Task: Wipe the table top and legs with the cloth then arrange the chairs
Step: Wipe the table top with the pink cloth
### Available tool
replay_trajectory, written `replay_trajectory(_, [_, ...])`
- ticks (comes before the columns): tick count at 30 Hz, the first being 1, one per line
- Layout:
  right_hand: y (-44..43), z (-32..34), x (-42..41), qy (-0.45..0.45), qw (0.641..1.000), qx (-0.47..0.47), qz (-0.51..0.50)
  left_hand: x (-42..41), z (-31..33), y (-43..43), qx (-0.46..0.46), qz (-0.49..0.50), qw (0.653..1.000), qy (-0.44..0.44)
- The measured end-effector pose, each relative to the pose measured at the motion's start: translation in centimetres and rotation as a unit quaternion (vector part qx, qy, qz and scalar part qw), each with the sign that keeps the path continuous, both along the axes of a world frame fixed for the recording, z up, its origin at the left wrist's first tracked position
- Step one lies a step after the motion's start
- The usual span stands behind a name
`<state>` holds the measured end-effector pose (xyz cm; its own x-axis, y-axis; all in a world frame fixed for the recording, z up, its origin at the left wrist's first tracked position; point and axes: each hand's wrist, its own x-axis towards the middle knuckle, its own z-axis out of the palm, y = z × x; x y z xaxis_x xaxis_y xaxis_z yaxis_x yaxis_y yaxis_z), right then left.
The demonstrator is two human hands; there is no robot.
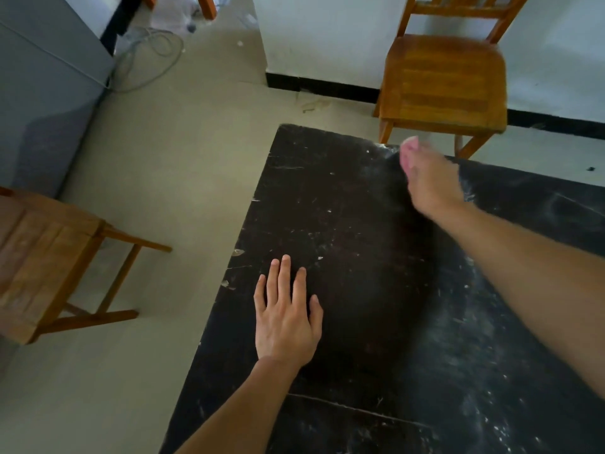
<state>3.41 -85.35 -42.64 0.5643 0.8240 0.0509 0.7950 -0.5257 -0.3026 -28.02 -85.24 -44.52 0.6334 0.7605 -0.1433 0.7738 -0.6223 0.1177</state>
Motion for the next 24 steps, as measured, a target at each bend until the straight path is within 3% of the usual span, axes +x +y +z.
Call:
replay_trajectory(2, [1.5, 1.2, 2.1, -0.009, 0.998, 0.014, -0.066, -0.1, -0.1, 0.1, 0.001, -0.001, 1.0, 0.002])
replay_trajectory(3, [1.8, 1.2, 1.1, -0.016, 0.998, 0.025, -0.046, -0.1, -0.2, 0.2, 0.0, -0.002, 1.0, 0.004])
replay_trajectory(5, [1.4, 0.6, -3.9, 0.019, 0.996, 0.054, 0.071, -0.2, -0.2, 0.2, -0.001, -0.002, 1.0, 0.01])
replay_trajectory(7, [0.0, -0.6, -8.6, 0.054, 0.976, 0.006, 0.212, -0.2, -0.2, 0.1, -0.002, -0.003, 1.0, 0.014])
replay_trajectory(9, [-0.1, -1.4, -8.9, 0.006, 0.96, 0.0, 0.28, -0.2, -0.1, 0.1, -0.003, -0.007, 1.0, 0.011])
replay_trajectory(10, [0.8, -1.7, -7.1, -0.021, 0.968, 0.022, 0.25, -0.2, -0.1, 0.2, 0.0, -0.009, 1.0, 0.008])
replay_trajectory(12, [3.7, -1.7, -1.8, -0.061, 0.993, 0.041, 0.089, -0.2, -0.2, 0.2, 0.004, -0.01, 1.0, 0.006])
replay_trajectory(15, [6.3, 0.1, 4.2, -0.044, 0.992, 0.019, -0.118, -0.4, -0.3, 0.1, 0.001, -0.013, 1.0, 0.003])
replay_trajectory(16, [6.9, 0.4, 3.6, -0.043, 0.992, 0.035, -0.117, -0.4, -0.3, 0.2, 0.0, -0.012, 1.0, 0.002])
replay_trajectory(18, [7.9, 0.5, -0.2, -0.018, 0.997, 0.071, -0.006, -0.3, -0.2, 0.2, -0.002, -0.009, 1.0, 0.003])
replay_trajectory(21, [7.1, -1.4, -5.4, 0.047, 0.984, 0.004, 0.173, -0.3, -0.1, 0.0, -0.006, -0.01, 1.0, -0.001])
replay_trajectory(23, [7.1, -1.7, -3.7, 0.019, 0.989, 0.007, 0.149, -0.3, -0.1, 0.2, 0.001, -0.008, 1.0, -0.008])
replay_trajectory(24, [7.3, -1.4, -1.8, 0.007, 0.996, 0.018, 0.084, -0.2, -0.2, 0.2, 0.006, -0.008, 1.0, -0.01])
